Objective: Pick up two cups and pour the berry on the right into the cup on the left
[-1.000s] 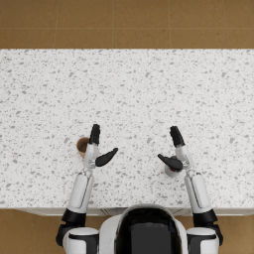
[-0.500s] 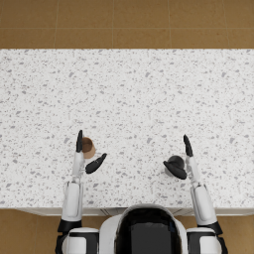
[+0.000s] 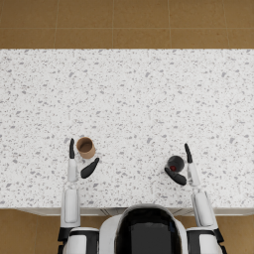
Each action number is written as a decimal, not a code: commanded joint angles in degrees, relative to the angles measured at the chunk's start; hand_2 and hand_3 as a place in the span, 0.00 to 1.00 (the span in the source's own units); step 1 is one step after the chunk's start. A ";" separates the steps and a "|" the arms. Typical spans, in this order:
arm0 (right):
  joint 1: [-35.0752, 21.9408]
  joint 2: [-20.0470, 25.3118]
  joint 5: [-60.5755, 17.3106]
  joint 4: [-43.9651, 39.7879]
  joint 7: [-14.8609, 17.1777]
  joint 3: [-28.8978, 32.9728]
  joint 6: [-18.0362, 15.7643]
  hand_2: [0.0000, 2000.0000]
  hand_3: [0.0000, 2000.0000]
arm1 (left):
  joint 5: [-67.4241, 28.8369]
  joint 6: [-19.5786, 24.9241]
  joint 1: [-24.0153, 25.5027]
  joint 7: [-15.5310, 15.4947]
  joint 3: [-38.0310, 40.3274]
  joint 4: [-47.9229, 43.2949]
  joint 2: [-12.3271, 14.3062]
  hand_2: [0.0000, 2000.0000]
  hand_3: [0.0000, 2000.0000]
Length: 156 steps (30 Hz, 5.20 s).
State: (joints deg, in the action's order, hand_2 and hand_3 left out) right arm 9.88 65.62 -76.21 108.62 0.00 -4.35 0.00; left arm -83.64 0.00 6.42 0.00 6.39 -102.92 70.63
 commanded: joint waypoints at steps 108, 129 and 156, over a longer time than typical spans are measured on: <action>-34.65 23.73 -73.03 -6.77 -0.56 -15.37 -5.79 1.00 0.64 | -15.80 2.31 -14.44 -0.13 -21.02 5.17 11.44 1.00 0.64; -37.65 19.34 -111.55 -0.92 -0.59 -24.78 -6.47 1.00 0.64 | -15.79 2.41 -16.75 -0.13 -20.65 12.26 13.63 1.00 0.64; -34.89 19.48 -141.67 -0.96 -0.66 -24.00 -6.77 1.00 0.64 | -15.79 2.53 -14.87 -0.12 -18.69 11.23 13.97 1.00 0.64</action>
State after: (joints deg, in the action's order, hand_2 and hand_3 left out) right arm -24.98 85.09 -217.89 107.69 -0.66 -28.35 -7.12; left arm -99.43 2.52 -8.42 -0.11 -12.28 -91.72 84.59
